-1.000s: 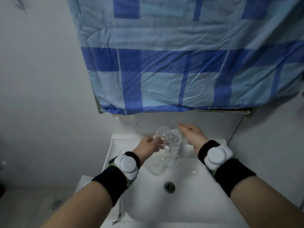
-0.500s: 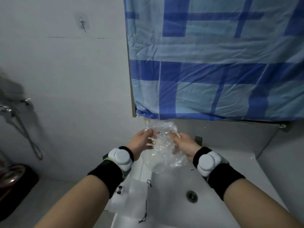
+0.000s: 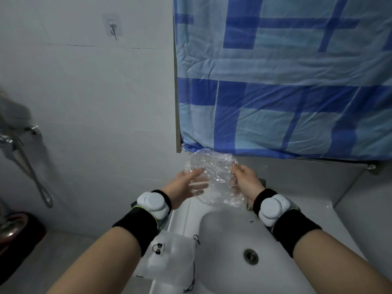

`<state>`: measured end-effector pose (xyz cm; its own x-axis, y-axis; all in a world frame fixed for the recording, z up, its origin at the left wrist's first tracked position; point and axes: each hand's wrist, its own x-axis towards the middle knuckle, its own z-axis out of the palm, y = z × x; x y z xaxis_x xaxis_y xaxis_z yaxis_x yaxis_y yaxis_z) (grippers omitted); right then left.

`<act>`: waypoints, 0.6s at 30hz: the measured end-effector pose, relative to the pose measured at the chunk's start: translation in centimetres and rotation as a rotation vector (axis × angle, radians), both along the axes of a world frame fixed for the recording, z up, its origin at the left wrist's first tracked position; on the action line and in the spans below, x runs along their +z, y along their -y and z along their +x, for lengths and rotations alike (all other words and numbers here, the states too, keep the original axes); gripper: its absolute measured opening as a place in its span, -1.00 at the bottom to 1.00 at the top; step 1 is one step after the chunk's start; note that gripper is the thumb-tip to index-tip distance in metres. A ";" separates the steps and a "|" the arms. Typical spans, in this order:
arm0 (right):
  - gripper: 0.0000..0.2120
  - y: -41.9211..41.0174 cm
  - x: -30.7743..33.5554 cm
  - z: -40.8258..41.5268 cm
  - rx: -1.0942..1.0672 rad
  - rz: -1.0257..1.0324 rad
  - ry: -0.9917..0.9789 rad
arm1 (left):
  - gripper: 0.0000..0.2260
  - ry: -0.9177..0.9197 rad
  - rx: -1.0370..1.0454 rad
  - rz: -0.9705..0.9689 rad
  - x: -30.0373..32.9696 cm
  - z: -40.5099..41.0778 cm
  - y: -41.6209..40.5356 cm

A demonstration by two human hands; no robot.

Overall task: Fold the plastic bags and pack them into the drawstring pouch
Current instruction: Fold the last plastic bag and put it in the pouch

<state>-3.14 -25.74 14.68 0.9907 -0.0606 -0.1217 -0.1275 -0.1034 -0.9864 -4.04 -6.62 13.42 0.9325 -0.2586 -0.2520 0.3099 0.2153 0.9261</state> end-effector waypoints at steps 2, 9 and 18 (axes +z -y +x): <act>-0.71 0.1 -0.1 0.4 -0.028 -0.023 0.017 | -0.79 0.062 -0.083 0.111 -0.9 -0.6 0.6; -0.70 1.2 0.0 0.5 -0.182 -0.102 0.095 | -0.74 0.026 -0.263 0.230 -3.1 -1.6 -0.2; -0.61 0.5 -0.9 -0.6 -0.055 -0.062 -0.103 | -0.70 0.150 0.112 -0.020 -2.4 -1.4 0.5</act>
<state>-3.71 -26.26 13.80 0.9682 -0.1252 -0.2167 -0.2347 -0.1538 -0.9598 -5.42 -7.13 10.99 0.9826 -0.1545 -0.1033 0.1413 0.2598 0.9553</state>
